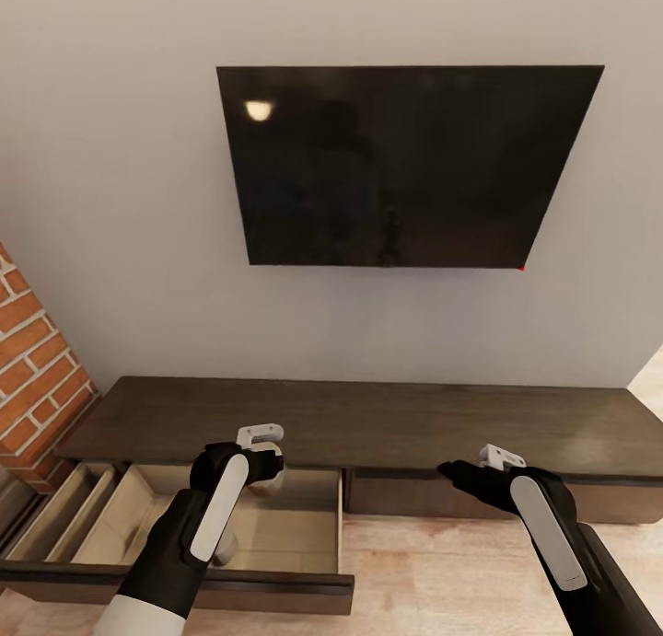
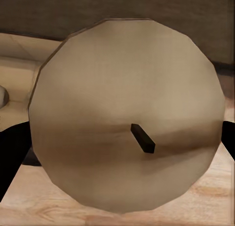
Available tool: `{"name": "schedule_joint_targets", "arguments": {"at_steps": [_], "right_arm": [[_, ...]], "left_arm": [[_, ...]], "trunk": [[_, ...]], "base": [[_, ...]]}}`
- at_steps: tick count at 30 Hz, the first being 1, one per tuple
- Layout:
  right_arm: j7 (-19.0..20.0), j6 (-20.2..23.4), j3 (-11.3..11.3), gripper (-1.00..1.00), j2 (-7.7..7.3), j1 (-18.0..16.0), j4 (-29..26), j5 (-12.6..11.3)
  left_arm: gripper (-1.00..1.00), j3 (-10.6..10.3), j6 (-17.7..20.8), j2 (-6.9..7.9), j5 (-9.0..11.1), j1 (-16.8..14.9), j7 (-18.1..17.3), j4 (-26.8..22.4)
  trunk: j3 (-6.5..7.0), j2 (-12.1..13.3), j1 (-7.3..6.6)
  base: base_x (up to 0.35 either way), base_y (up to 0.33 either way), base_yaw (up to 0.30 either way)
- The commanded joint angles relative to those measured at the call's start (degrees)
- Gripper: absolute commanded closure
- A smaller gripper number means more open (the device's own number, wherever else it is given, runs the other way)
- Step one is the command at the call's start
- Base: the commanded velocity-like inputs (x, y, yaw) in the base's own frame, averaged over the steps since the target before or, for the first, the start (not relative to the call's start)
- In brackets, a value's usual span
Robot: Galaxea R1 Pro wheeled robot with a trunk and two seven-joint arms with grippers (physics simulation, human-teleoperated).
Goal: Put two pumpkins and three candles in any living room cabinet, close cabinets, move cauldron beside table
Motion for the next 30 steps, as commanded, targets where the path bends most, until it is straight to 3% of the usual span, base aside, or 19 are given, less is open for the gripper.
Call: {"name": "schedule_joint_targets", "arguments": {"at_steps": [1,10,14,17,24,30], "right_arm": [[-0.5,0.1,0.0,-1.0,-0.02,0.0,-0.1,-0.6],[-0.3,0.2,0.0,-1.0,-0.02,0.0,-0.2,-0.6],[1.7,1.1,0.0,-1.0,-0.3,0.0,-4.8,-1.2],[6.6,3.8,-0.1,-1.0,-0.25,0.0,-8.0,-1.5],[24.8,6.6,-0.4,-1.0,-0.34,0.0,-8.9,-1.5],[28.1,6.7,-0.5,-1.0,-0.45,0.0,-8.7,-1.5]], "left_arm": [[1.0,0.0,0.2,0.0,0.5,0.0,0.6,0.0],[1.0,0.0,0.1,-0.01,0.3,0.0,0.6,0.0],[1.0,0.0,0.1,0.0,0.4,0.0,0.6,0.0],[1.0,0.0,0.1,0.0,0.5,0.0,0.6,0.1],[1.0,-0.1,-0.1,0.0,0.5,0.0,0.5,3.5],[1.0,-0.1,-0.9,-0.07,0.4,-0.1,0.3,6.6]], "trunk": [[-0.06,0.0,0.01],[-0.42,-0.8,0.45],[-1.14,-2.4,1.33],[-1.67,-3.6,1.99],[-2.93,-6.5,3.53],[-4.01,-8.9,4.85]], "base": [[0.082,-0.056,0.0],[0.016,-0.011,0.0],[0.0,0.0,0.0],[0.0,0.0,0.0],[0.0,0.0,0.0],[0.0,0.0,0.0]]}}
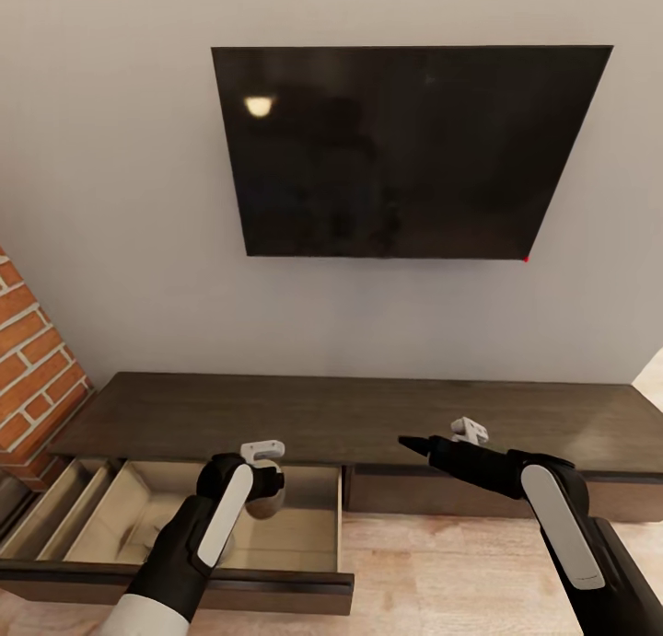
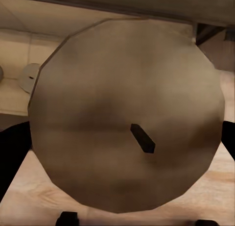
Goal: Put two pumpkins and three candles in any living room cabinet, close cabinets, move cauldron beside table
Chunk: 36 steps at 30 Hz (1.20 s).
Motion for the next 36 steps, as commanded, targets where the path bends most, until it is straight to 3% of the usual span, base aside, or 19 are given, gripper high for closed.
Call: {"name": "schedule_joint_targets", "arguments": {"at_steps": [1,16,23,36], "right_arm": [[0.5,0.2,0.0,-1.0,-0.02,0.0,0.0,0.4],[0.8,0.3,0.0,-1.0,0.07,0.0,0.2,0.4],[0.7,0.2,0.0,-1.0,0.12,0.0,0.4,0.8],[0.6,0.2,0.0,-1.0,0.16,0.0,0.5,1.3]], "left_arm": [[1.0,-0.1,-0.4,0.0,0.5,-0.1,0.6,0.6],[1.0,-0.1,-5.8,0.07,0.1,-0.1,0.5,3.0],[1.0,-2.1,-7.5,0.05,0.3,-0.1,0.5,3.2],[1.0,-2.4,-9.9,-0.02,0.3,-0.2,0.5,6.0]], "trunk": [[-0.24,-0.4,0.22],[-2.93,-6.5,3.52],[-4.19,-9.3,5.06],[-6.52,-14.5,7.91]], "base": [[0.0,0.0,0.0],[0.0,0.0,0.0],[0.0,0.0,0.0],[0.0,0.0,0.0]]}}
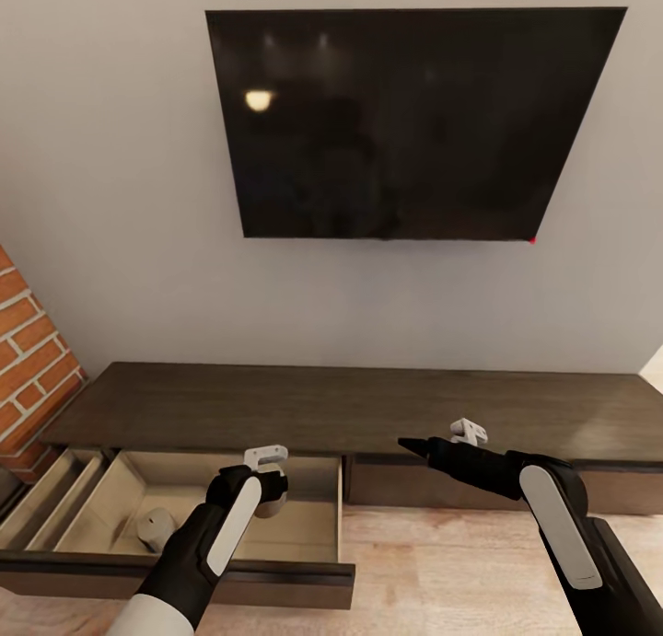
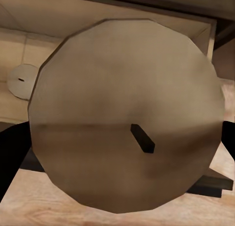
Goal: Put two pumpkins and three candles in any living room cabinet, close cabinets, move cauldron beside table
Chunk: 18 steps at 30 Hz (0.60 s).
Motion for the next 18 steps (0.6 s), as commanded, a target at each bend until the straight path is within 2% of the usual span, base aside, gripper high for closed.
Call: {"name": "schedule_joint_targets", "arguments": {"at_steps": [1,12,15,18], "right_arm": [[0.4,0.2,0.0,-1.0,-0.01,0.0,0.0,0.4],[0.1,0.1,0.0,-1.0,0.05,0.0,0.3,0.4],[0.1,0.0,0.1,-1.0,0.09,0.0,0.3,0.5],[0.1,0.0,0.1,-1.0,0.16,0.0,0.3,0.5]], "left_arm": [[1.0,-0.1,0.1,0.01,0.5,0.0,0.6,0.0],[1.0,-0.1,-0.7,-0.07,0.5,0.0,0.6,0.3],[1.0,-0.1,-0.8,-0.07,0.5,0.0,0.6,0.3],[1.0,-0.1,-0.8,-0.08,0.5,0.0,0.6,0.3]], "trunk": [[-0.24,-0.4,0.22],[-2.21,-4.9,2.64],[-2.21,-4.9,2.64],[-2.75,-6.1,3.3]], "base": [[0.0,0.0,0.0],[0.0,0.0,0.0],[0.0,0.0,0.0],[0.0,0.0,0.0]]}}
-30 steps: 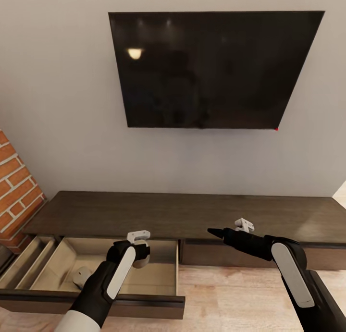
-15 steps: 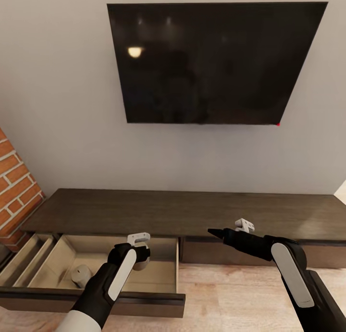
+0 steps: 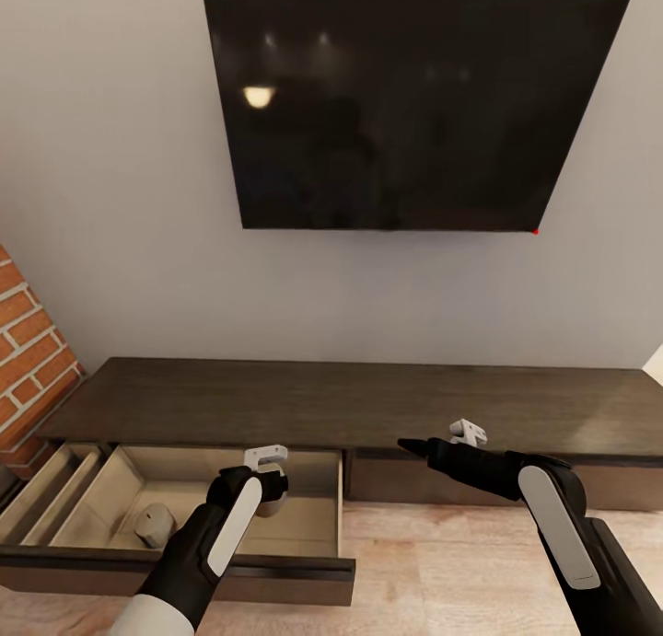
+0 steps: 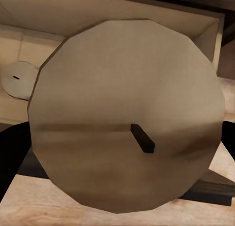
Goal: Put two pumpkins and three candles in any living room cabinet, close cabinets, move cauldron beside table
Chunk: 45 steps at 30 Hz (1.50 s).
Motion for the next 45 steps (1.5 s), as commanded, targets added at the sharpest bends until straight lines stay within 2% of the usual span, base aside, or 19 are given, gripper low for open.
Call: {"name": "schedule_joint_targets", "arguments": {"at_steps": [1,9,19,37,45], "right_arm": [[0.4,0.2,0.0,-1.0,0.02,0.0,0.0,0.4],[0.4,0.2,-0.1,-1.0,-0.01,0.0,0.0,0.4],[0.4,0.1,-0.1,-1.0,-0.01,0.0,0.0,0.3],[0.4,0.1,-0.3,-1.0,-0.02,0.0,1.3,0.4],[0.4,0.1,-0.3,-1.0,-0.07,0.0,1.4,0.4]], "left_arm": [[1.0,-0.1,0.1,0.01,0.5,0.0,0.6,0.0],[1.0,-0.1,0.0,0.01,0.5,0.0,0.6,0.2],[1.0,-0.4,-1.5,0.01,0.6,0.0,0.6,0.4],[1.0,-0.6,-1.6,0.01,0.5,0.0,0.6,0.6],[1.0,-0.6,-1.6,0.01,0.5,0.0,0.6,0.6]], "trunk": [[-0.23,-0.4,0.22],[-1.67,-3.7,1.98],[-1.67,-3.7,1.98],[-1.67,-3.7,1.98],[-3.11,-6.9,3.74]], "base": [[0.0,0.0,0.0],[0.0,0.0,0.0],[0.018,0.0,0.0],[0.085,0.0,0.0],[0.001,0.0,0.0]]}}
